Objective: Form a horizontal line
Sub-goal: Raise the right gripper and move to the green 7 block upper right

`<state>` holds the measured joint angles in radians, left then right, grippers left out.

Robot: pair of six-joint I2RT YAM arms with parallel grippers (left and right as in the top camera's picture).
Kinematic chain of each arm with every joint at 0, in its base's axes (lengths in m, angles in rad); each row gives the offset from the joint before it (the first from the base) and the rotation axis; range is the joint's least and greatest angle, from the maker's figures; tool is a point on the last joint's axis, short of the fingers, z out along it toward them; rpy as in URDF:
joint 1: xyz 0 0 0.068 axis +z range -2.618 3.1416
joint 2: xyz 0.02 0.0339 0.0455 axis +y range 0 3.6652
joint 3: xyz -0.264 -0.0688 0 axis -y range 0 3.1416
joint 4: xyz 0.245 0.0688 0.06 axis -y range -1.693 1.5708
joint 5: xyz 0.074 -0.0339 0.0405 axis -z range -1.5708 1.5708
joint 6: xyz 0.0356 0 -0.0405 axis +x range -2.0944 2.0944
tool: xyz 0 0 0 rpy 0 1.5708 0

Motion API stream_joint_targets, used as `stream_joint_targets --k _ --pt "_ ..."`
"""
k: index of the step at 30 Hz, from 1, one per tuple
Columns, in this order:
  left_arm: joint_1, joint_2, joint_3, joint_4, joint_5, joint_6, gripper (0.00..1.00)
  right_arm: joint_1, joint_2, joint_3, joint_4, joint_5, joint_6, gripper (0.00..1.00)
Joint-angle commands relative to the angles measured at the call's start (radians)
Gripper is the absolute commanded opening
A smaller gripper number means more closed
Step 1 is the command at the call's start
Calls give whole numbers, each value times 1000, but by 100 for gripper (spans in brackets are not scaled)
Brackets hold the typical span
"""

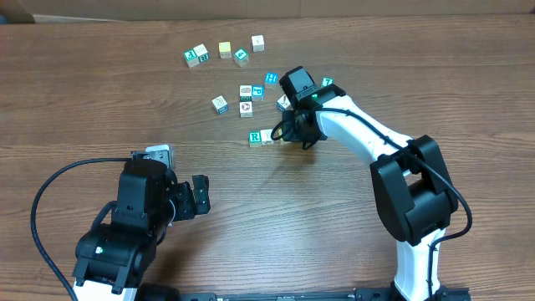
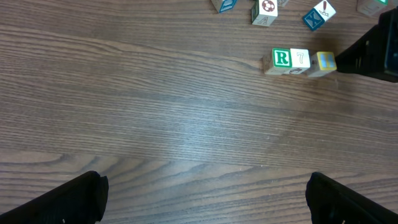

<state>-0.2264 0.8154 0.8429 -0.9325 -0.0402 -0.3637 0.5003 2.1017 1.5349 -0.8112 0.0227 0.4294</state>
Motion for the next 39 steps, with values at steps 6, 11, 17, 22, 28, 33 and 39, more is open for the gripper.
stream_joint_targets --k 6,11,17,22,28,33,39 --pt "5 -4 -5 0 8 -10 100 22 -14 -9 13 -10 -14 4" --pt "5 -4 -5 0 8 -10 100 22 -14 -9 17 -10 -14 4" --pt "5 -4 -5 0 8 -10 100 22 -14 -9 17 -10 -15 4" --pt "5 -4 -5 0 8 -10 100 22 -14 -9 16 -11 -20 4" --pt "5 -4 -5 0 8 -10 100 22 -14 -9 15 -29 -38 4" --pt "5 -4 -5 0 8 -10 100 22 -14 -9 7 -28 -38 4" --pt "5 -4 -5 0 8 -10 100 22 -14 -9 3 0 -38 4"
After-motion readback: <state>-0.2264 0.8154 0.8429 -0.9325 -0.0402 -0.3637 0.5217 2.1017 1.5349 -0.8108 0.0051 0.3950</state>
